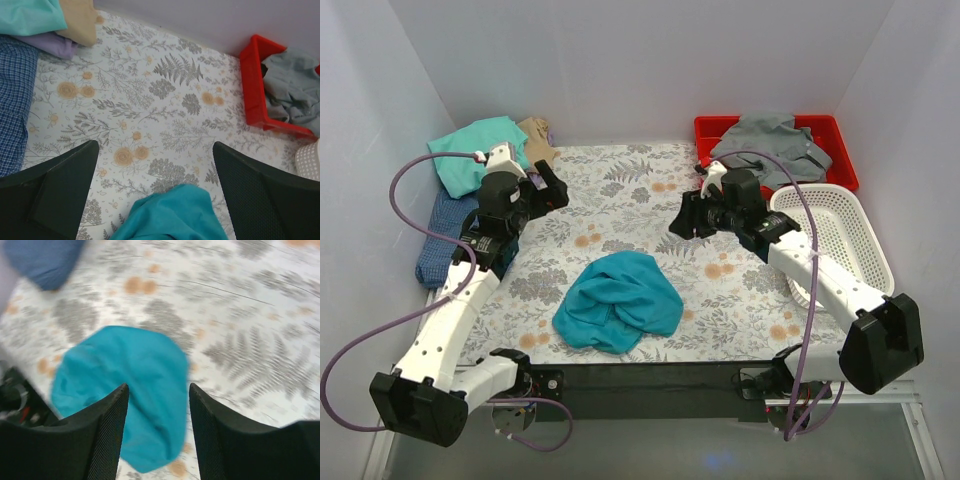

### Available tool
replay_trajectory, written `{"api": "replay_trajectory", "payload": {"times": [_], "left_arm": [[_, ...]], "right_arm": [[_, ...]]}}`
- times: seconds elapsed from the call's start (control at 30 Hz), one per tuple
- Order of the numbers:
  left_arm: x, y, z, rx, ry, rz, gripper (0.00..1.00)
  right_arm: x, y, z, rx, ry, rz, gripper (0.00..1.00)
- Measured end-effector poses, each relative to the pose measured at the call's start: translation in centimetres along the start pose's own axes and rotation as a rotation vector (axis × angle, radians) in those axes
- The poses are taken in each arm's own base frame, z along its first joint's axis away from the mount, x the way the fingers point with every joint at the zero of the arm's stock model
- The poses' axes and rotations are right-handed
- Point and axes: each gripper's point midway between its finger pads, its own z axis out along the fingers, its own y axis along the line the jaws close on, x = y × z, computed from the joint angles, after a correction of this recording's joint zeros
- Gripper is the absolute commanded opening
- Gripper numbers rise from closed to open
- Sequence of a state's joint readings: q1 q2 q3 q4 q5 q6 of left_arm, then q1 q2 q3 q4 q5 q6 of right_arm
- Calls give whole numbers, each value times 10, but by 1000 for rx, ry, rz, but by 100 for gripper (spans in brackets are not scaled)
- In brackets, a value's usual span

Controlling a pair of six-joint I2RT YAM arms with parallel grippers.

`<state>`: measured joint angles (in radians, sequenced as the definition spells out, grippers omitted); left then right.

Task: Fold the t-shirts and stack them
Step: Move the tshirt to the center of the board, then flatten the tshirt out

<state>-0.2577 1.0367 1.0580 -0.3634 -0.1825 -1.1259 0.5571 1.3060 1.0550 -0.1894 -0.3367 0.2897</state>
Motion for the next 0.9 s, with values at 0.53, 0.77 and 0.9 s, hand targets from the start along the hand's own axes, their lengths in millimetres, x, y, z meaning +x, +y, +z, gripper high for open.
{"api": "replay_trajectory", "payload": {"times": [0.53,0.77,0.9], "left_arm": [[161,-12,-25,300,634,90,97],[212,-23,-75,361,877,26,98],[218,-30,-84,376,910,16,98]], "right_arm": [[43,-26,7,87,122,65,58],[84,-32,22,87,241,140,58],[87,-29,25,74,252,147,58]]}}
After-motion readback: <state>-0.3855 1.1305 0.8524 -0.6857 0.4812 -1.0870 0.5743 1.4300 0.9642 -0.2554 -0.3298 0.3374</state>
